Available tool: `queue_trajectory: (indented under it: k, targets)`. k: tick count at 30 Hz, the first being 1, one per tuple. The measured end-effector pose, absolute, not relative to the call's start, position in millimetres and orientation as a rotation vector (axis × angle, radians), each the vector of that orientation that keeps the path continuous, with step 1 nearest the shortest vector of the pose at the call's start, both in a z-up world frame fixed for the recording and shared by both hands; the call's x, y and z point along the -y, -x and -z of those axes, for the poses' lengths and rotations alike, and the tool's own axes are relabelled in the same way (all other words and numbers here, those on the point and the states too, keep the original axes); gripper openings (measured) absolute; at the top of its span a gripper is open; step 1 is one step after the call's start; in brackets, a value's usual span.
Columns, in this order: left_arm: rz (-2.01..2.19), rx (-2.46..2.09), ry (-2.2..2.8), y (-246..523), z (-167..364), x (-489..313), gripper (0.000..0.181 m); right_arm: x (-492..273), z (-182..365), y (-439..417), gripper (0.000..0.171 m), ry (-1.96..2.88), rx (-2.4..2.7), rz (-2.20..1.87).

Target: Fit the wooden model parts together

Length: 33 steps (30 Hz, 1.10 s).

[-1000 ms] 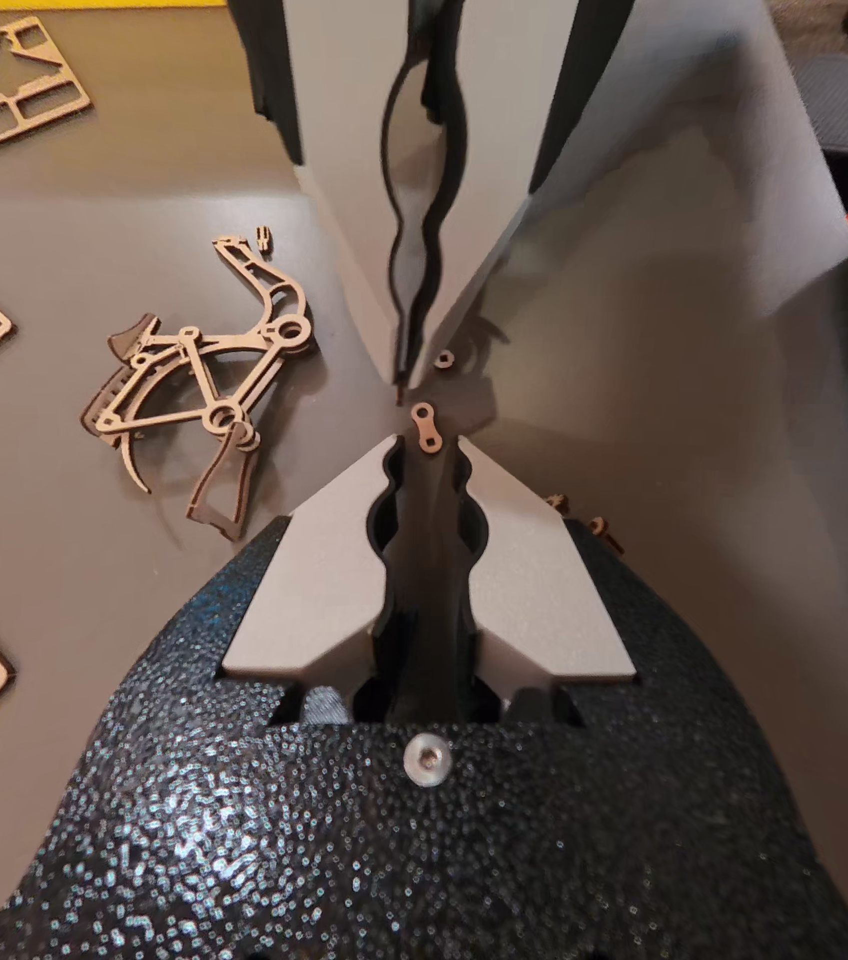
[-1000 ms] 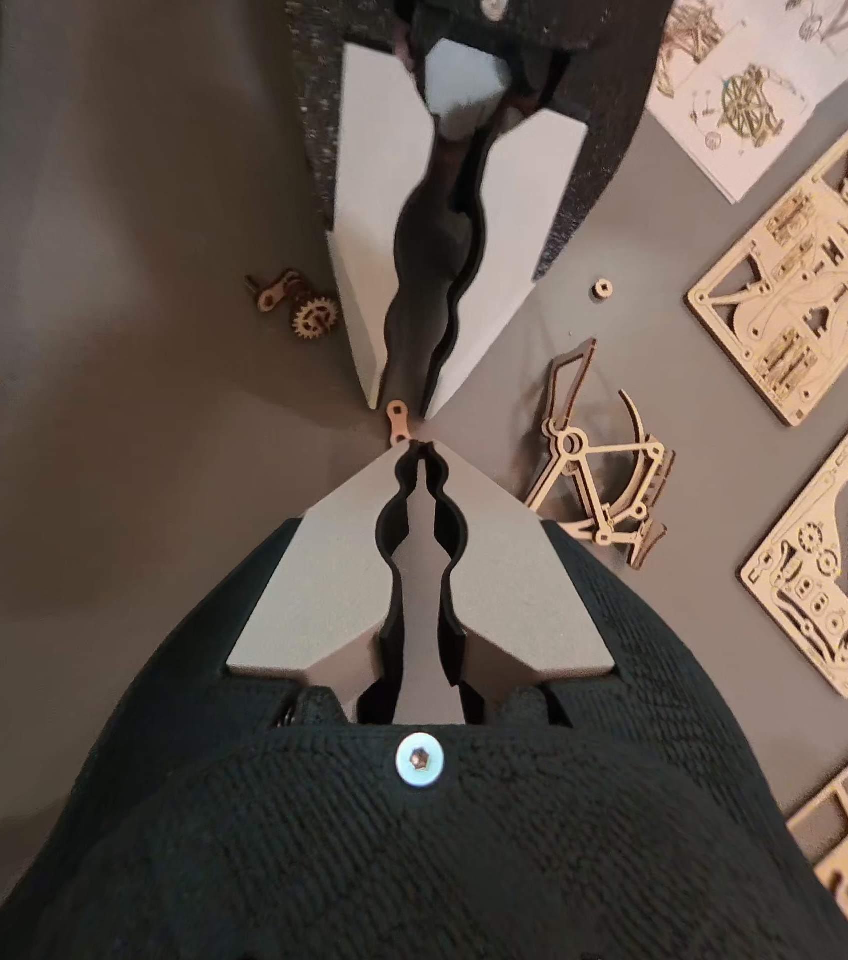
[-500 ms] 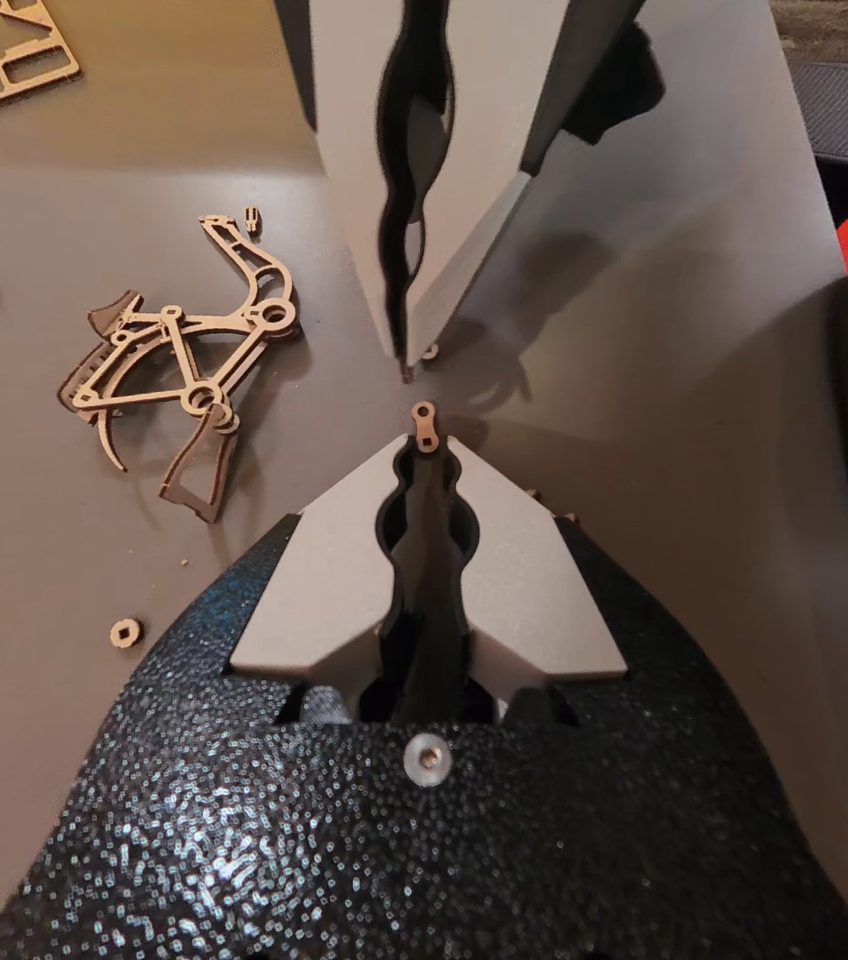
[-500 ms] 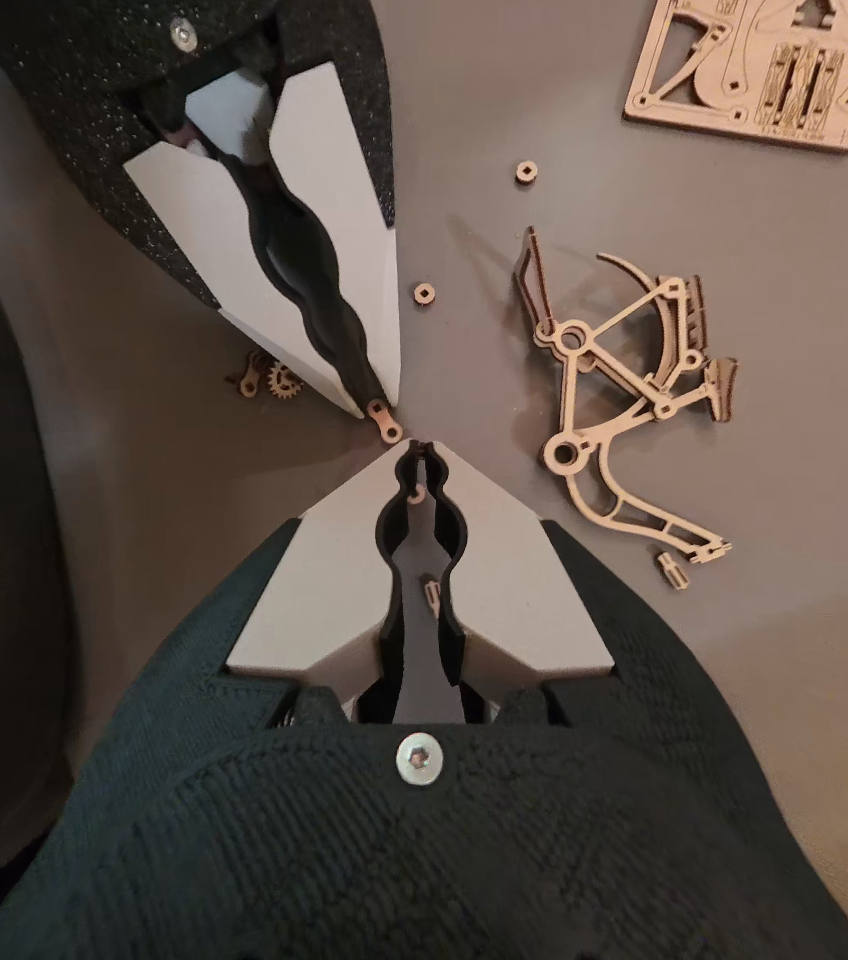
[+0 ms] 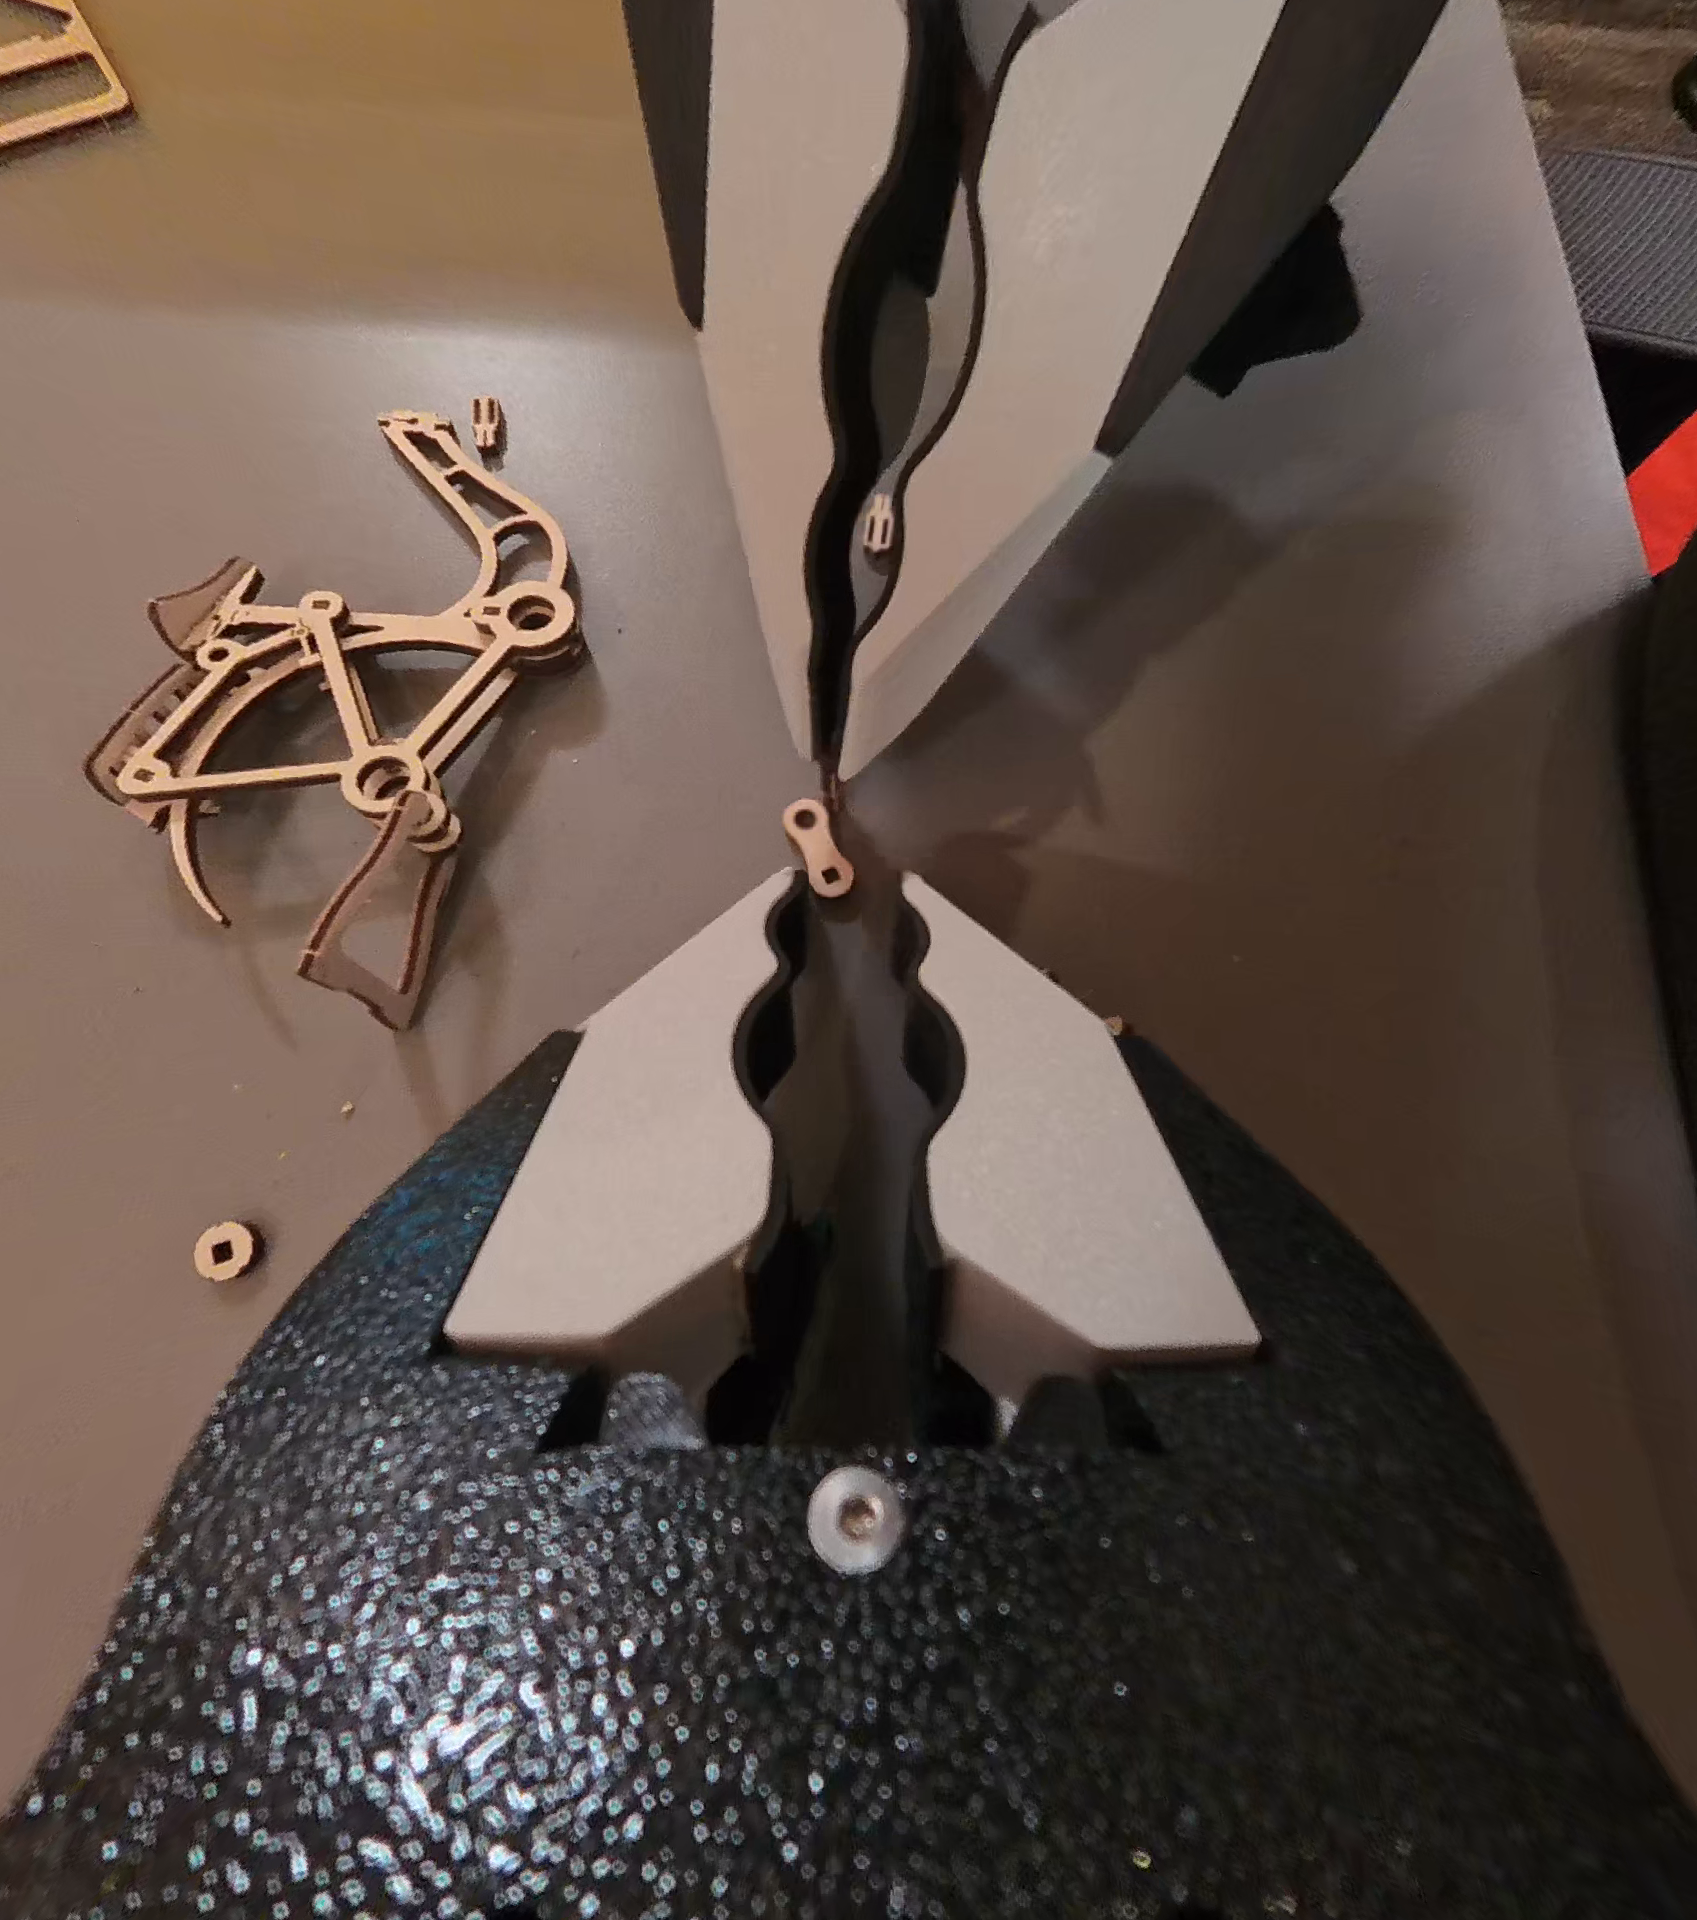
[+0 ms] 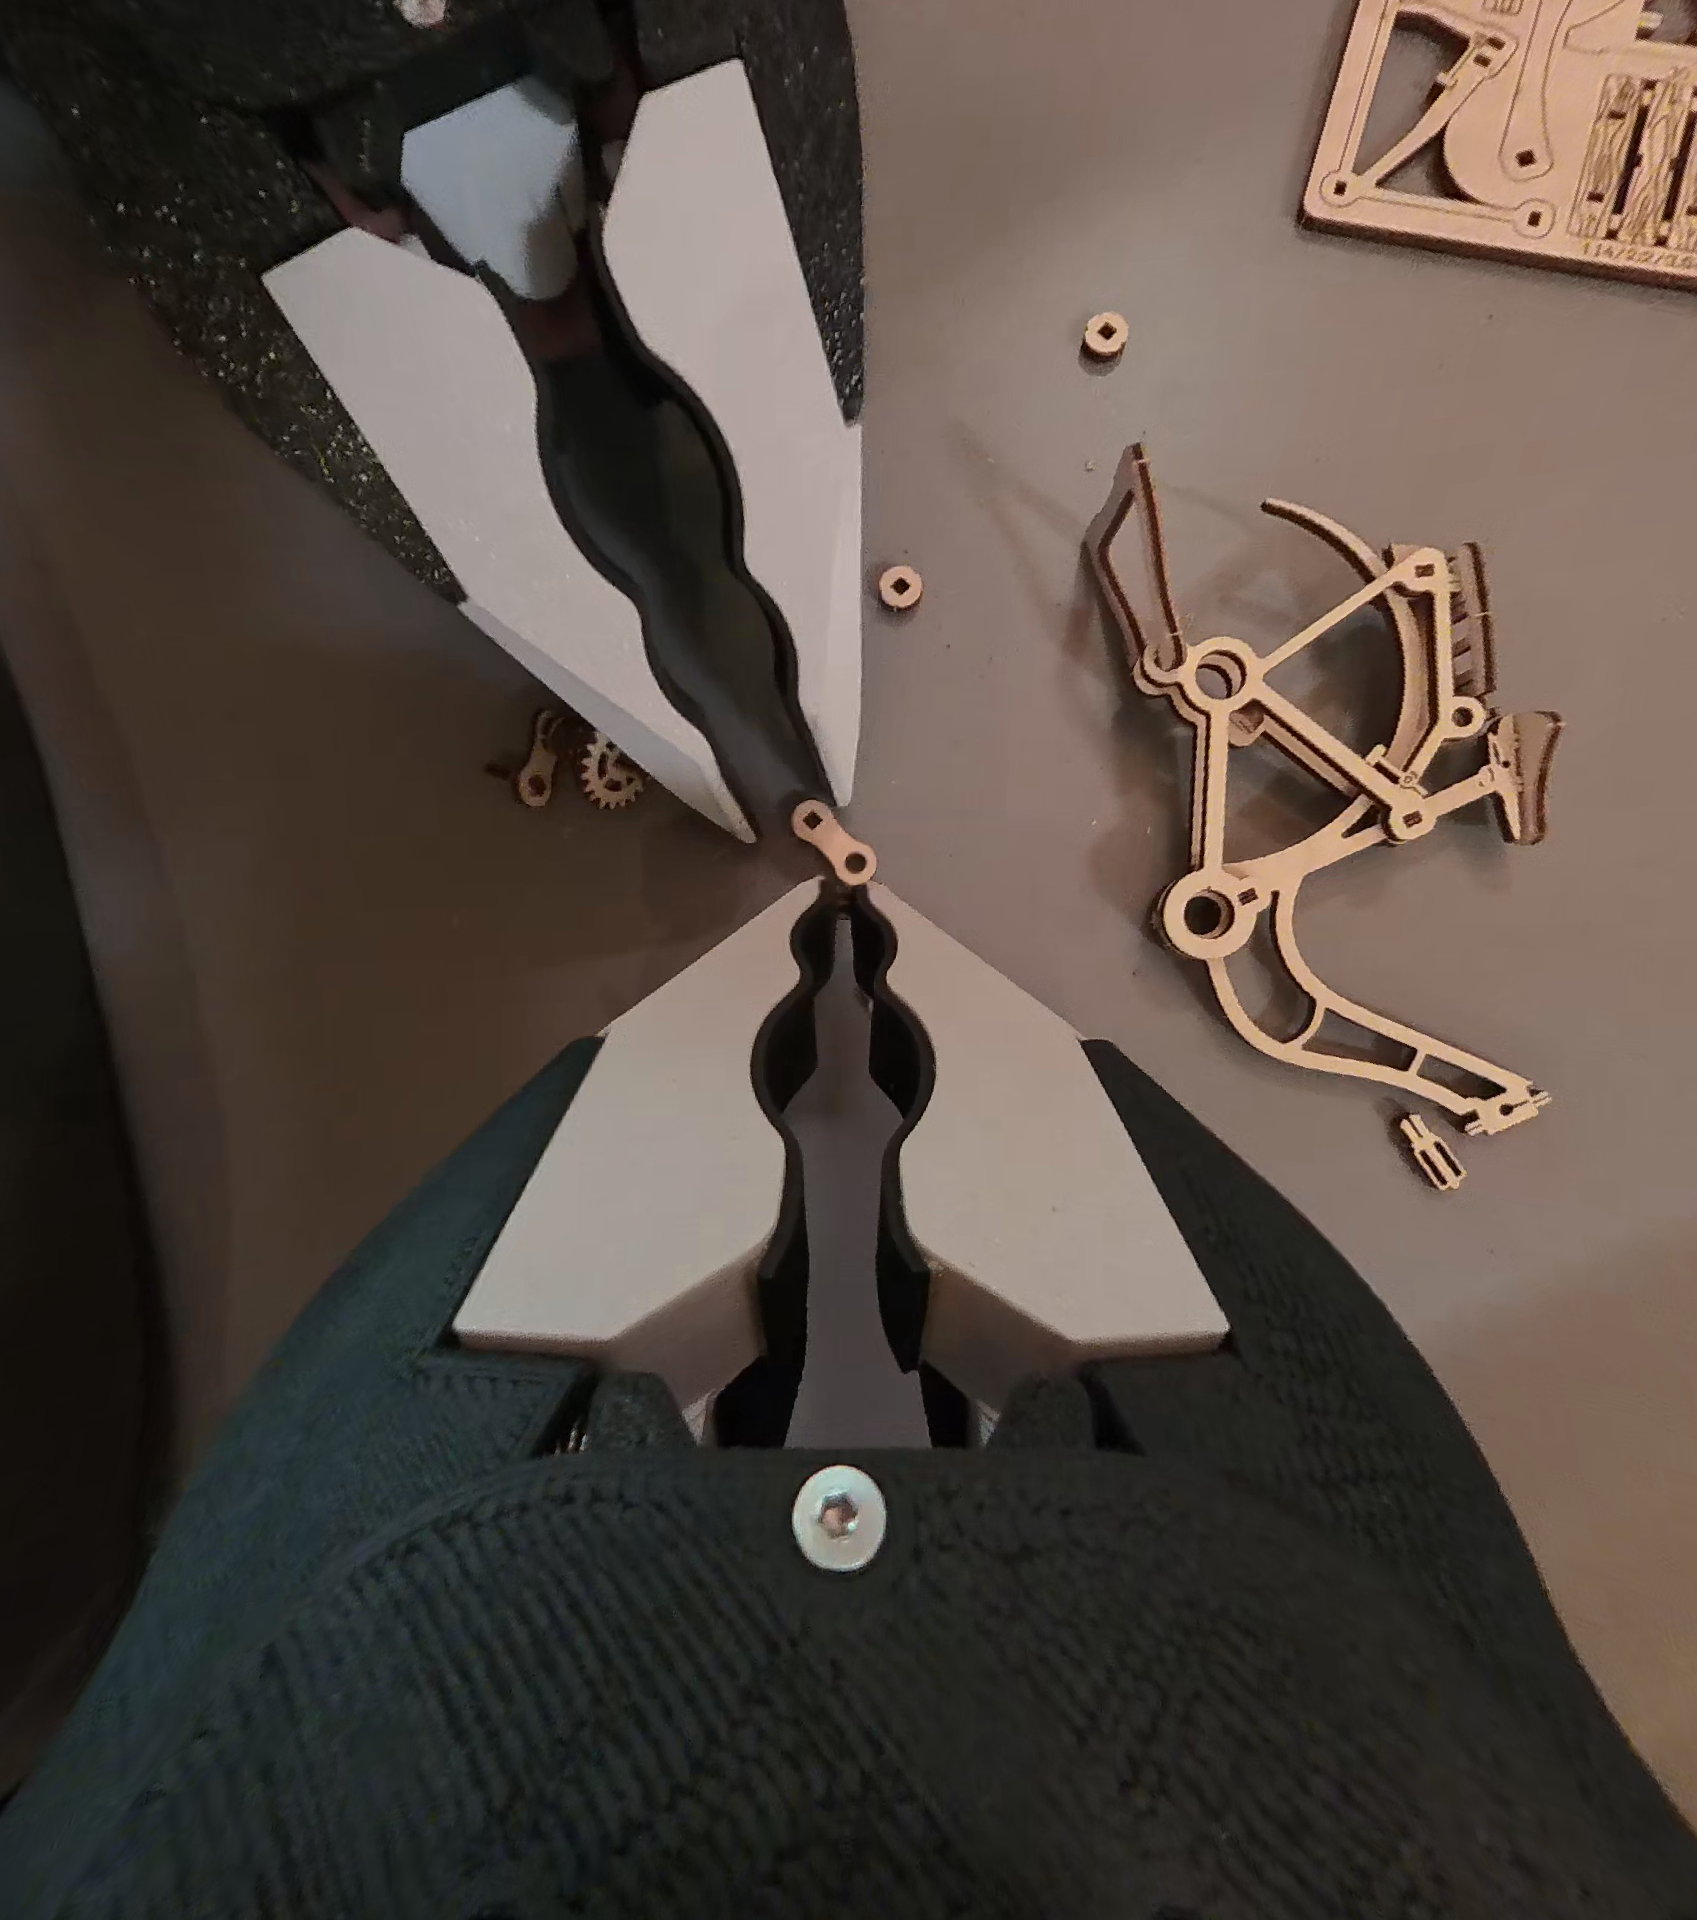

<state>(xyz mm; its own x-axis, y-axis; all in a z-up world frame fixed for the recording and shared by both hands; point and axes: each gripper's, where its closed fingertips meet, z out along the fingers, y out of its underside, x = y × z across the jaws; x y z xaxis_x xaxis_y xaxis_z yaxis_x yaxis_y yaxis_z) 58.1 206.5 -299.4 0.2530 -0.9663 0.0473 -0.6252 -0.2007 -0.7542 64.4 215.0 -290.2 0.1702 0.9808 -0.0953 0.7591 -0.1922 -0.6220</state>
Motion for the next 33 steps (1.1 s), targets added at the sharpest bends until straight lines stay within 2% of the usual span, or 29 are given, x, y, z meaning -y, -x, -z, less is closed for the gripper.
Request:
queue_trajectory:
  k: [16, 33]
  targets:
    - [0.79, -1.432, 1.924, -47.2, 299.7, -204.3, 0.0, -222.5, 286.8, -55.2, 0.001, 2.07, 1.697, -0.62]
    - [0.729, -1.407, 1.867, -45.8, 298.1, -205.6, 0.0, -222.9, 288.1, -53.8, 0.0, 2.188, 1.675, -0.482]
